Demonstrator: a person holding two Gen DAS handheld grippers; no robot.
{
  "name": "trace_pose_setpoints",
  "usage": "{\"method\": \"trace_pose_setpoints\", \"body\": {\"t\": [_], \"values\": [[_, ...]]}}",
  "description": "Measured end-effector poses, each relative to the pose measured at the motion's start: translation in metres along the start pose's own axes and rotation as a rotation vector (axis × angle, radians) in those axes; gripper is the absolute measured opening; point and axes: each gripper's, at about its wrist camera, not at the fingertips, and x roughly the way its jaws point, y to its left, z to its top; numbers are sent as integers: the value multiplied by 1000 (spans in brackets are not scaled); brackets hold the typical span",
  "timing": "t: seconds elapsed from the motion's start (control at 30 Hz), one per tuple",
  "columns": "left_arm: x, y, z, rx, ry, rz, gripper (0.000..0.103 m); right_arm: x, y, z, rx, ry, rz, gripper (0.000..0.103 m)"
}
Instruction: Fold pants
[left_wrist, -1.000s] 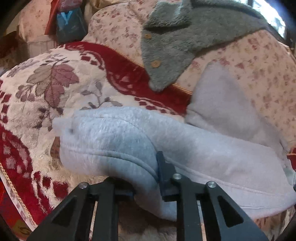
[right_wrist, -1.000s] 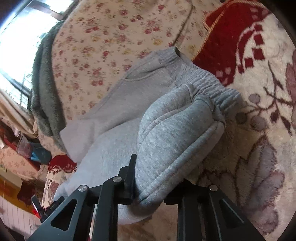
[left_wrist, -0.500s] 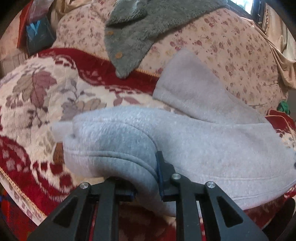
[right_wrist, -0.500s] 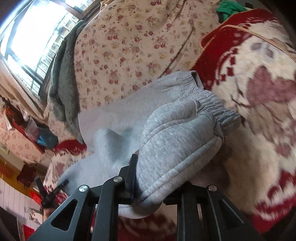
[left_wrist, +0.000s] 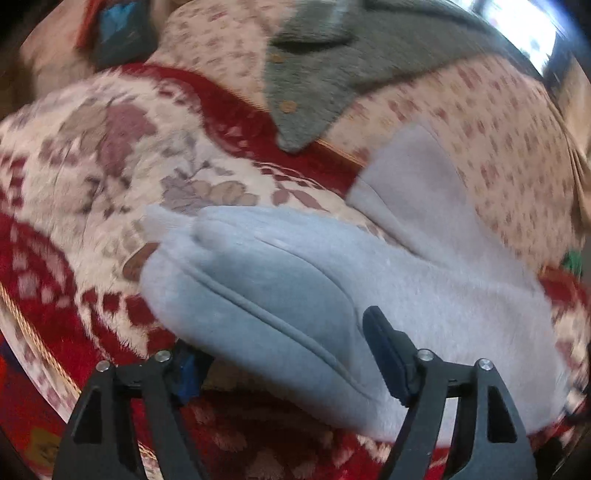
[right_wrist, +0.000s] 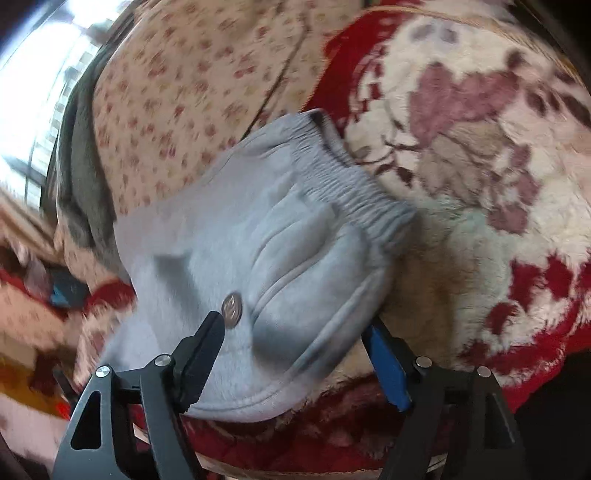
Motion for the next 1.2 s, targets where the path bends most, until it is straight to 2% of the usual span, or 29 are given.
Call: {"method": "trace_pose_setpoints", "body": {"t": [0.2,0.27,0.3,0.33,0.4,0.5,0.57,0.6,0.63,0.7,0.77,0.8,0.83,0.9,0.93,1.1,1.2], "values": [[17,28,9,-159,47,-51,79,-9,-3,9,31,-34,-13,82],[15,31,12,-172,26,-49,78,-16,2,13,13,-56,-18,82],[12,32,15,-166,5,-51,66,-19,5,16,4,-63,-16,82],[9,32,19,-148,-14,-52,45,-21,6,18,2,-65,-15,82],[-1,29,31,-81,-64,-28,26,-23,9,20,-2,-63,-16,82],[-23,21,40,35,-155,-70,19,-22,8,20,-1,-61,-20,82],[-39,13,36,161,-224,-76,19,-20,9,19,1,-60,-19,82],[-39,10,32,221,-219,-45,19,-20,10,19,-1,-62,-20,82],[-32,12,29,249,-173,-4,19,-19,12,19,-4,-62,-19,82],[-9,31,21,223,-47,51,19,-18,18,20,-21,-61,-10,82],[6,52,13,151,32,42,23,-16,26,21,-40,-59,2,82],[12,62,12,103,75,32,31,-15,29,21,-50,-55,6,82],[11,68,13,68,73,42,46,-13,35,20,-66,-48,9,82],[1,75,14,31,24,81,70,-6,49,18,-112,-25,7,82],[-5,76,16,24,7,94,73,-2,55,17,-132,-14,3,83],[-34,57,25,61,-60,145,77,20,103,7,-337,-7,-65,83],[-47,35,24,91,-92,97,88,21,110,12,-395,-65,-141,83]]}}
